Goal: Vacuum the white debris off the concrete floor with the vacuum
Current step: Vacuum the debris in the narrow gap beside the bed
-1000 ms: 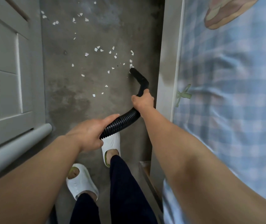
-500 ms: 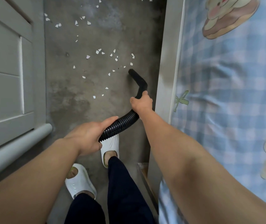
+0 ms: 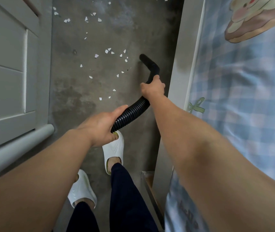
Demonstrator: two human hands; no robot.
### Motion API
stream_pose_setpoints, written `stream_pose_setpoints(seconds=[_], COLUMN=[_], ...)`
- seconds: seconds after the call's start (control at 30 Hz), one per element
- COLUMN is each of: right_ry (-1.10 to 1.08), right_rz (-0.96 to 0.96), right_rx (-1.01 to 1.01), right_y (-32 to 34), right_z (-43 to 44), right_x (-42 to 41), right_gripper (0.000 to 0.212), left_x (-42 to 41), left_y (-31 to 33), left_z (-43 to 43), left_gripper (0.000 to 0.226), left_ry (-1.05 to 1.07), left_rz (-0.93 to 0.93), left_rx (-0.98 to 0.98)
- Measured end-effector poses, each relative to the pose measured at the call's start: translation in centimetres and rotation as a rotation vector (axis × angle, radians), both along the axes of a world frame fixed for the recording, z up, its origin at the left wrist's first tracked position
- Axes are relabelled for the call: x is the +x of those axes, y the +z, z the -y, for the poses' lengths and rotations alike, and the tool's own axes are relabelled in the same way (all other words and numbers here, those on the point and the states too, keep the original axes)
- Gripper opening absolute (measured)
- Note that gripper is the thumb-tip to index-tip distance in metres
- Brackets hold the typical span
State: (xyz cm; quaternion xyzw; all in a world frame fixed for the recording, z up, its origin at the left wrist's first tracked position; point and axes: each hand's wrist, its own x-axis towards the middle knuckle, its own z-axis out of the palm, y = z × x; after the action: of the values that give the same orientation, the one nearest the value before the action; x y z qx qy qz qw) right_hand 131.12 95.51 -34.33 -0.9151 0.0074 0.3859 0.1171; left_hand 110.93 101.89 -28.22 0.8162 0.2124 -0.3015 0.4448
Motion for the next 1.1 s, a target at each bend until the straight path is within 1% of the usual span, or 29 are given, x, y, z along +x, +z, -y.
stream_pose_setpoints(seconds=[0.07,0.13,0.27,0.33,0.47,0.57,0.7,0.87,0.97,1.1], right_ry=[0.071,0.114,0.098,0.082,0.023,0.090,0.179,0.051,0.090,0.171], right_rz=[-0.029,-0.054,-0.112,-0.126,-0.067,-0.069,-0.123,-0.107,-0.154,-0.188], right_rx=[-0.006,0.003,0.013,-0.002,-0.009,-0.006,-0.007,-0.027,-0.042,-0.040], right_y=[0.2,0.6,0.9,1.0,1.1,1.1,1.4,2.1,2.4,2.7], right_z=[0.3,0.6,1.7,2.2,2.2,1.6,1.2,3.0,4.4,5.2], right_x=[-0.9,-2.1,-4.5,-5.4,-5.4,-5.3,-7.0,-9.4,-11.1,-14.0], right_gripper=[0.055,0.050,0.047,0.048,0.054,0.049,0.045,0.051,0.046,0.049], left_x=[-0.9,-2.0,-4.1,-4.8,-4.9,-5.1,-6.9,-8.7,-9.9,-12.6], left_y=[0.6,1.3,2.2,2.5,2.3,2.0,2.4,3.2,3.7,4.3], left_z=[0.5,0.6,0.2,0.2,0.6,0.7,0.8,1.0,1.5,2.5], left_gripper=[0.095,0.099,0.101,0.100,0.100,0.101,0.100,0.096,0.095,0.099], left_ry=[0.001,-0.015,-0.051,-0.062,-0.057,-0.036,-0.029,-0.073,-0.103,-0.129], left_rz=[-0.017,-0.042,-0.059,-0.058,-0.065,-0.056,-0.046,-0.024,-0.026,-0.092], left_rx=[-0.040,-0.070,-0.102,-0.105,-0.059,-0.052,-0.099,-0.066,-0.097,-0.160])
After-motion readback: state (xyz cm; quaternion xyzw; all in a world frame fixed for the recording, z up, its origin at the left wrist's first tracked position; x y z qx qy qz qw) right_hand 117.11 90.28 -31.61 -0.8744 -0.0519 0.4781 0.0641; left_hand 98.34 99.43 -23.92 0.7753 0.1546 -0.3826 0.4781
